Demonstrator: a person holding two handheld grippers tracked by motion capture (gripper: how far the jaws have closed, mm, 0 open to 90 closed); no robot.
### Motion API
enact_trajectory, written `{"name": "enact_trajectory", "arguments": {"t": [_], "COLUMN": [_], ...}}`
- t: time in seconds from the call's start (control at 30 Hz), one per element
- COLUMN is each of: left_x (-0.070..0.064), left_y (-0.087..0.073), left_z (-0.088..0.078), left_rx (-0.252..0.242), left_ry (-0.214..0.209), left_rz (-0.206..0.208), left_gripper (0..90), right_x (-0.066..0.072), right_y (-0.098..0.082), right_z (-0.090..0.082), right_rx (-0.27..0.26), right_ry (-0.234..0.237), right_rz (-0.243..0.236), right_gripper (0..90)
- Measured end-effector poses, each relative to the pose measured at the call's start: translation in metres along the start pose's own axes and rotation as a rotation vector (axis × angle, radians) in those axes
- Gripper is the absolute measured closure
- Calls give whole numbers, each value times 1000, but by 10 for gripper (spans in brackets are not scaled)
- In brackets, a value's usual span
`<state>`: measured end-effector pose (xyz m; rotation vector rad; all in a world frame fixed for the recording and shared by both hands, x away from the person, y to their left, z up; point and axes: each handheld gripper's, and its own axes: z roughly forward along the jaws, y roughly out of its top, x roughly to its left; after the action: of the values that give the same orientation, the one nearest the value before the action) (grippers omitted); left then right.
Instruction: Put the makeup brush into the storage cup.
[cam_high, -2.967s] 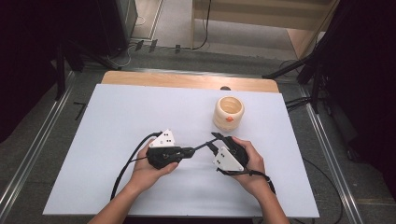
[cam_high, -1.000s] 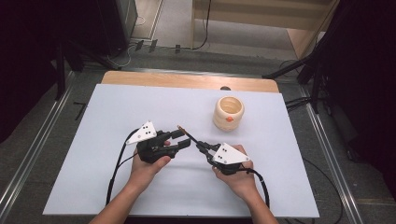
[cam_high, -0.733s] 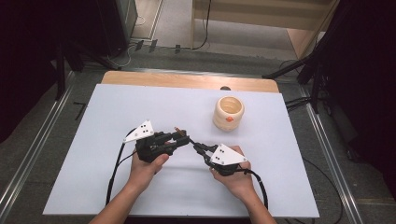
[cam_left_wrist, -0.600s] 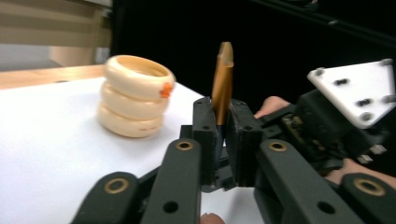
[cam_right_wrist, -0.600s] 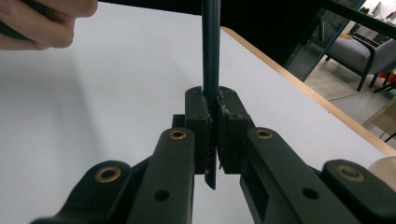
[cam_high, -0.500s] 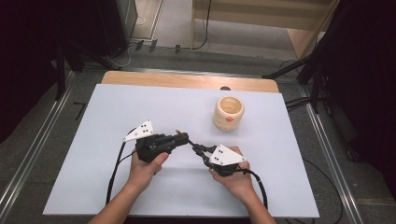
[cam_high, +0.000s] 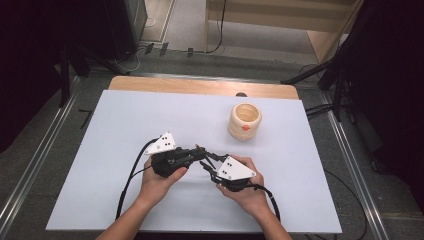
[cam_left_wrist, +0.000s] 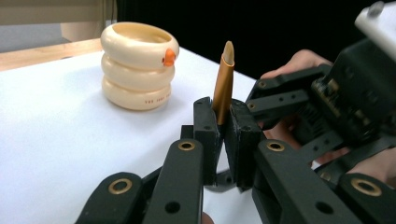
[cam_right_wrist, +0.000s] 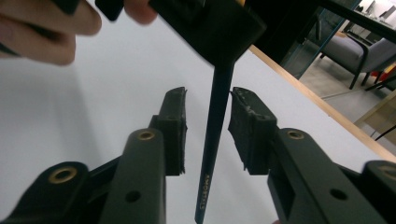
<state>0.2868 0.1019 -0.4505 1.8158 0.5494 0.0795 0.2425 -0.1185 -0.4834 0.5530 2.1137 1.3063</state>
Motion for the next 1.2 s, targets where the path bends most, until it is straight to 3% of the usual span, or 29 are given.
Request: {"name": "enact_trajectory", "arguments": {"t": [0.2, 0.37, 0.5, 0.6, 0.7, 0.77, 0.83, 0.97, 1.2], "left_x": [-1, 2, 2, 1, 2, 2, 5, 9, 8], "left_y": [-1, -1, -1, 0, 0, 0, -1, -3, -5], "left_z": [2, 2, 3, 1, -2, -5, -10, -16, -19], "left_rx": [16, 5, -11, -22, -48, -76, -119, -143, -148], "left_ry": [-3, -21, -29, -59, -38, 3, 12, 4, 12], "left_rz": [10, -21, -30, -44, -41, -42, -51, -39, -19], "left_gripper": [849, 833, 585, 411, 265, 161, 113, 19, 0], "right_x": [-4, -7, -9, -12, -15, -18, -20, -27, -36], "right_y": [1, 0, 0, -2, -4, -4, -5, -6, -6], "right_z": [-2, -3, -5, -5, -6, -7, -8, -12, -18], "right_rx": [15, 13, 0, 5, 2, -2, -6, -18, -39], "right_ry": [15, 38, 32, 24, 11, 0, -10, -35, -57], "right_rz": [58, 95, 117, 123, 146, 156, 167, 201, 243], "right_gripper": [817, 842, 843, 843, 843, 843, 843, 843, 843]}}
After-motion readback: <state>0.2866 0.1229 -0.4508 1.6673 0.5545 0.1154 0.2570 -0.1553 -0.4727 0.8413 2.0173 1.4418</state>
